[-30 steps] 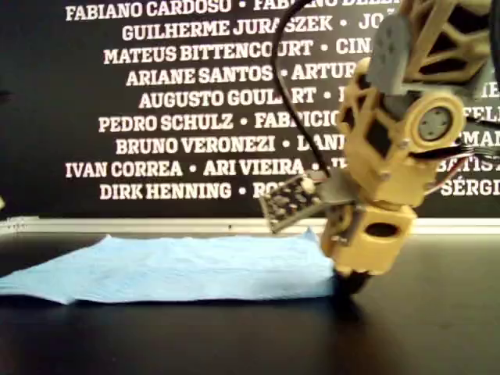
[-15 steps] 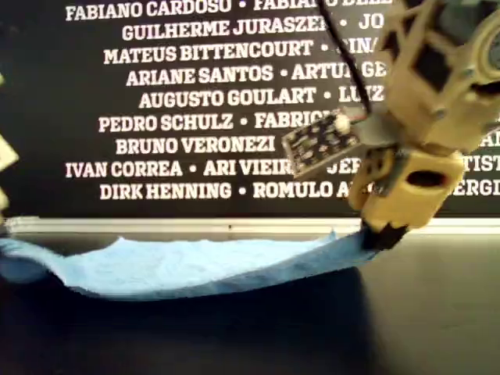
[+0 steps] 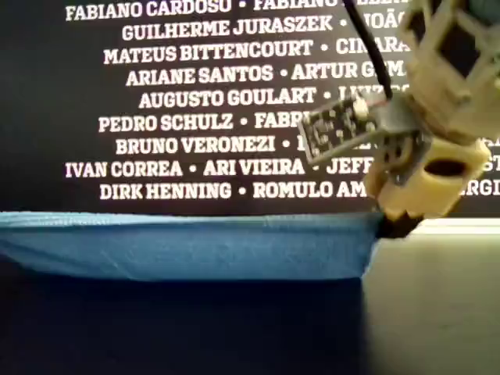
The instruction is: Fold a cloth
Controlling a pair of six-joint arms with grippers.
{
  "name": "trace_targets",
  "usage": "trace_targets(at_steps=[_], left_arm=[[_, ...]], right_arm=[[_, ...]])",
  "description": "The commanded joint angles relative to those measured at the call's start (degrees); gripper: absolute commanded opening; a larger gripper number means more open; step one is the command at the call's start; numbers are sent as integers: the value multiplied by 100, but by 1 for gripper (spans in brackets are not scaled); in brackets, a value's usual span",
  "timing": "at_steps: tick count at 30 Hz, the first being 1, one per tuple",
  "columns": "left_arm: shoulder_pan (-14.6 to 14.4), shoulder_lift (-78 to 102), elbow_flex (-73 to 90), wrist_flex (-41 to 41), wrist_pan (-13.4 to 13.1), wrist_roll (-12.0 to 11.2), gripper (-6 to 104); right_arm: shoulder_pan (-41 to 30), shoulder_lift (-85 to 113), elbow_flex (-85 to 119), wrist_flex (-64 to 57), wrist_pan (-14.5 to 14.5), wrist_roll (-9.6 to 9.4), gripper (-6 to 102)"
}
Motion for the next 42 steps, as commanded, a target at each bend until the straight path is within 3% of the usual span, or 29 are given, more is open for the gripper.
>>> trace_targets(at_steps=[1, 5, 11, 17, 25, 33, 42], left_arm=[[70, 202, -211, -105, -114, 35, -1], [70, 123, -369, -281, -114, 35, -1], [70, 0, -615, -1248, -123, 35, -1], [70, -1301, -1389, -1828, -123, 35, -1], [88, -3270, -3384, -1907, -123, -18, -1], [571, -5001, -5528, -1907, -123, -53, -1], [510, -6592, -7550, -1907, -114, -53, -1]], right_arm=[[-167, 176, -308, -132, 35, -35, 0], [-176, -79, -545, -703, 44, -35, 0], [-176, -853, -896, -1758, 44, -26, 0], [-176, -1811, -1670, -2268, 44, -9, 0], [-176, -3076, -3401, -2443, 44, -9, 0], [-343, -4676, -5476, -2443, 44, -18, 0], [-650, -6706, -7910, -2443, 35, -26, 0]])
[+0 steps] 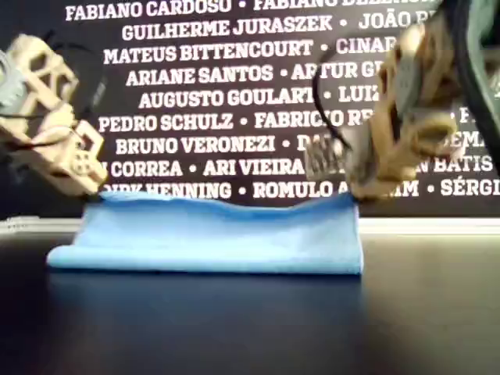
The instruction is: Fold a cloth
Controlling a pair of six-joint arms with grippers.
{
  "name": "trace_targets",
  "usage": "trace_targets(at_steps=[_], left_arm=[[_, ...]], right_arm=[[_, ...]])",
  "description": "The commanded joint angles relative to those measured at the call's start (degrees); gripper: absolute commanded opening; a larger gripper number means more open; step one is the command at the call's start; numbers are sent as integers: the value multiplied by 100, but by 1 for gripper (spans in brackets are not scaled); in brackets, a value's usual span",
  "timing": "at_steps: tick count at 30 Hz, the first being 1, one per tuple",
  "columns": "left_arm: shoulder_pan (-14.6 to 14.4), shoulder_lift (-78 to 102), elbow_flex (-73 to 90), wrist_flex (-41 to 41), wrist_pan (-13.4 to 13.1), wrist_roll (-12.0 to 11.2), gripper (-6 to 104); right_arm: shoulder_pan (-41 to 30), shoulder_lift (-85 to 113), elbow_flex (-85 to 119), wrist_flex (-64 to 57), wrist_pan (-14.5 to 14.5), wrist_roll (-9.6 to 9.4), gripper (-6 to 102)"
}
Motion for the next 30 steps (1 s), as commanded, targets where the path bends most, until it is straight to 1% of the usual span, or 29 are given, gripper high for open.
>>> trace_targets(at_steps=[1, 11, 17, 21, 26, 30], left_arm=[[70, -255, -1090, -167, -35, -26, -1], [123, -1600, -2505, -158, -35, 35, -1], [141, -1916, -2918, -158, -35, 53, -1], [220, -2101, -3111, -158, -35, 53, -1], [290, -2259, -3313, -158, -35, 53, -1], [299, -2320, -3340, -158, -35, 53, -1]], right_arm=[[0, -290, -1213, -255, -79, -18, 0], [18, -1652, -3120, -255, -123, -18, 0], [18, -2171, -3568, -255, -123, -18, 0], [26, -2338, -3806, -255, -88, -18, 0], [26, -2470, -4113, -255, -123, -18, 0], [44, -2654, -4377, -255, -62, -9, 0]])
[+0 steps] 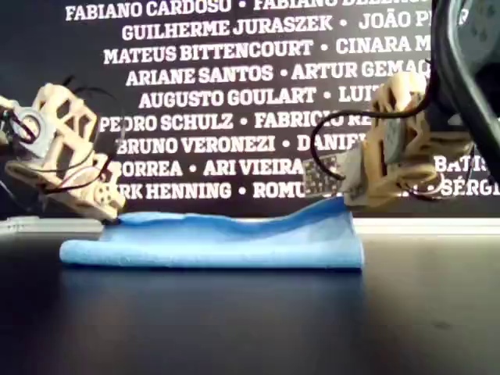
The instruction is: Fold a cloth
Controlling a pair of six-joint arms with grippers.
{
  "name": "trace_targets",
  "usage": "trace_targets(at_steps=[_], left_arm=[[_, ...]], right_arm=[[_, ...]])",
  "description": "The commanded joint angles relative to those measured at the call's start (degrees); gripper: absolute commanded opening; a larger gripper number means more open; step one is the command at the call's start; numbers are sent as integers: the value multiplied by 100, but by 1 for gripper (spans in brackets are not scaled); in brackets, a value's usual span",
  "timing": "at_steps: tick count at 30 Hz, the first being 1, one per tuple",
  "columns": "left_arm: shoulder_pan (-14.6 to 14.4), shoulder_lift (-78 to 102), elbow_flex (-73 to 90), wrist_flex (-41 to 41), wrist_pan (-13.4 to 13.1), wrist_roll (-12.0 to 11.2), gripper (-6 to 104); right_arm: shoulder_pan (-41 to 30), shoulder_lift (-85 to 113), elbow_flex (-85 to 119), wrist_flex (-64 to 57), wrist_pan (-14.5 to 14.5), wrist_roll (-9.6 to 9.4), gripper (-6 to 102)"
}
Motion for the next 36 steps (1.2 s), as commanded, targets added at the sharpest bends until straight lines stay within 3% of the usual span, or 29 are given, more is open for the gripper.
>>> trace_targets(at_steps=[1, 8, 12, 15, 20, 30, 36], left_arm=[[141, 158, -483, -158, -35, 26, -1], [149, 97, -483, -158, 70, 35, 5], [149, 105, -483, -158, 35, 35, 23], [132, 105, -483, -158, -26, 35, 36], [149, 105, -519, -167, -26, 35, 47], [158, 853, -422, 53, -44, 35, 49], [70, 3560, 861, 1573, -44, -53, 49]], right_arm=[[53, 70, -598, -255, 9, -9, 1], [53, -211, -844, -255, 18, 0, 4], [9, -229, -844, -255, 18, 62, 23], [0, -220, -844, -255, 18, -18, 38], [9, -97, -844, -255, 18, -18, 53], [-185, 782, -668, -123, -88, -26, 56], [-325, 3032, 299, 1389, -88, -26, 56]])
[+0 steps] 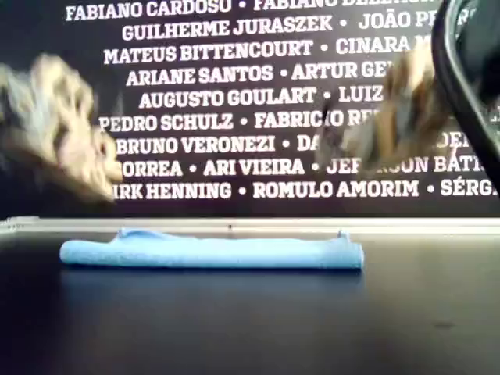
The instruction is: Fold a cloth
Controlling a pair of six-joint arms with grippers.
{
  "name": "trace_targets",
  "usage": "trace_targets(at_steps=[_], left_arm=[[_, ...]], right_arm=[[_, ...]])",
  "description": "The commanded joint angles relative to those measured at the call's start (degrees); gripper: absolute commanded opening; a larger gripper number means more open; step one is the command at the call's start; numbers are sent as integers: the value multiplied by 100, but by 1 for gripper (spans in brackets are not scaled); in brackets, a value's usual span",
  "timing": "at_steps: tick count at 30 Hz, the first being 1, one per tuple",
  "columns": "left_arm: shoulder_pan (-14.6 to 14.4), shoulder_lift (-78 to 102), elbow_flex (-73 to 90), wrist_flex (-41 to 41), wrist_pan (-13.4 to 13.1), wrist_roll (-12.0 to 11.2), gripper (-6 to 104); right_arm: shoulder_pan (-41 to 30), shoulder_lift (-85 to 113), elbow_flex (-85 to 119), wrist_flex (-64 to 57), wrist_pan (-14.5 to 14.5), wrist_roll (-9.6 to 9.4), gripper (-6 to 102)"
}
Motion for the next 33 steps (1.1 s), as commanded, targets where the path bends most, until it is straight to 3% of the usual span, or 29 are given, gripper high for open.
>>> trace_targets(at_steps=[1, 6, 12, 23, 33], left_arm=[[62, 2531, 475, 826, -53, -26, 49], [141, 4562, 1521, 1468, -53, -35, 49], [62, 6820, 3410, 2021, -44, -44, 49], [53, 10951, 7321, 1916, 70, -35, 49], [97, 12120, 8974, 1898, 70, 35, 49]], right_arm=[[-9, 2373, 501, 1257, -44, -26, 56], [-18, 4720, 2215, 2593, 53, -26, 57], [-343, 7137, 4781, 2610, 53, -26, 57], [-527, 10406, 8578, 2602, 53, -35, 57], [-606, 11821, 10099, 2593, 70, -18, 57]])
